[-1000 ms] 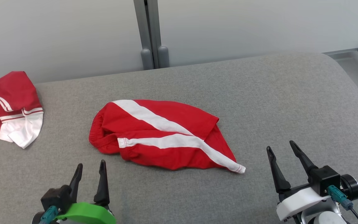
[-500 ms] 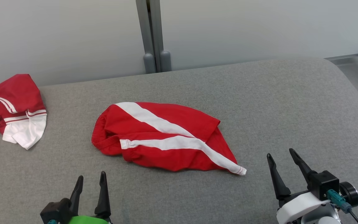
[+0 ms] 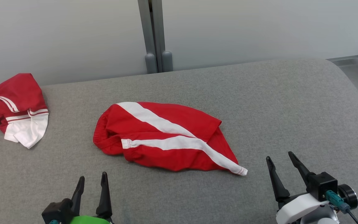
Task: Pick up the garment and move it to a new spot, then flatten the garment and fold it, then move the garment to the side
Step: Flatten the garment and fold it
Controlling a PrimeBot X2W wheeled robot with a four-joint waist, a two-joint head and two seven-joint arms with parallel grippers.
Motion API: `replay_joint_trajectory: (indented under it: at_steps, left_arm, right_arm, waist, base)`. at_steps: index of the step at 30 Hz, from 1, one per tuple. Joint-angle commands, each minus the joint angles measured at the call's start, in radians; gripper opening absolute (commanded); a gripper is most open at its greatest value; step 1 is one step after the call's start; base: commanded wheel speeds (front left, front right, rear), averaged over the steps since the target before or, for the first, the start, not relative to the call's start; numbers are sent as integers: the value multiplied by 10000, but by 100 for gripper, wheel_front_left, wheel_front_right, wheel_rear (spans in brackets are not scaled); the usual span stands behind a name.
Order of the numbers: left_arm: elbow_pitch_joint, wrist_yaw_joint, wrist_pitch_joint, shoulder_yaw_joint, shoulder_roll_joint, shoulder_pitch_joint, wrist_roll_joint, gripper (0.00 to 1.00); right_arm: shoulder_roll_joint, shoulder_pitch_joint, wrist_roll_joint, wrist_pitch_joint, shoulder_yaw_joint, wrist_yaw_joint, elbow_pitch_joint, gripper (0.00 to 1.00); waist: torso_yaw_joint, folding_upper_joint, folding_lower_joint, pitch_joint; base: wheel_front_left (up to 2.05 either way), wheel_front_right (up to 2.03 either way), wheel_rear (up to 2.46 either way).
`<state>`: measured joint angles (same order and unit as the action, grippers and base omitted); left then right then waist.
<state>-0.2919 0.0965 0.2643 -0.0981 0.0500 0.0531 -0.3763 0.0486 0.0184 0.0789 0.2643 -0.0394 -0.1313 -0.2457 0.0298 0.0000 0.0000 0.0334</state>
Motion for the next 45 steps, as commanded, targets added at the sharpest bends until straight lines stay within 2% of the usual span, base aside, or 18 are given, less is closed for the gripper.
replay_joint_trajectory:
  at_steps: [1, 8, 15, 24, 30, 35, 41, 44, 45]
  left_arm:
    - [12, -27, 2, 6, 11, 43, -37, 100]
    - [-257, 59, 2, -212, 14, -206, 193, 100]
    - [-1485, 269, -257, -977, 182, -1557, 288, 100]
    - [-3067, 353, -1789, -2053, 579, -3815, -761, 100]
    - [-4145, 356, -2400, -2050, 848, -4770, -1783, 100]
    - [-4863, 357, -2633, -1969, 797, -5314, -2459, 100]
    - [-5079, 358, -2485, -2379, 805, -5637, -2932, 99]
    - [-4994, 358, -2187, -2544, 843, -5667, -3170, 16]
    - [-4960, 359, -2101, -2605, 860, -5667, -3234, 0]
  right_arm:
    - [33, 65, 40, 3, 8, 10, -31, 100]
    - [35, 78, 25, 3, 83, 10, -33, 100]
    - [35, 58, -43, 3, 116, 10, -43, 100]
    - [37, 227, -114, 3, -159, 10, -77, 100]
    - [34, 430, -206, 3, -190, 10, -19, 100]
    - [35, 614, -232, 3, -152, 10, 25, 100]
    - [34, 719, -250, 3, -116, 10, 58, 100]
    - [34, 690, -299, 3, -169, 10, 49, 100]
    - [32, 657, -321, 3, -213, 10, 57, 100]
  waist:
    - [1, 0, 0, 0]
    - [-6, 0, 0, -21]
    - [-76, 0, 0, -106]
    - [224, 0, 0, -427]
    - [582, 0, 0, -927]
    - [759, 0, 0, -1325]
    - [805, 0, 0, -1559]
    - [769, 0, 0, -1602]
    - [752, 0, 0, -1610]
  base:
    - [0, 0, 0]
    - [0, 0, 0]
    - [0, 0, 0]
    - [0, 0, 0]
    - [0, 0, 0]
    - [0, 0, 0]
    - [0, 0, 0]
    - [0, 0, 0]
    - [0, 0, 0]
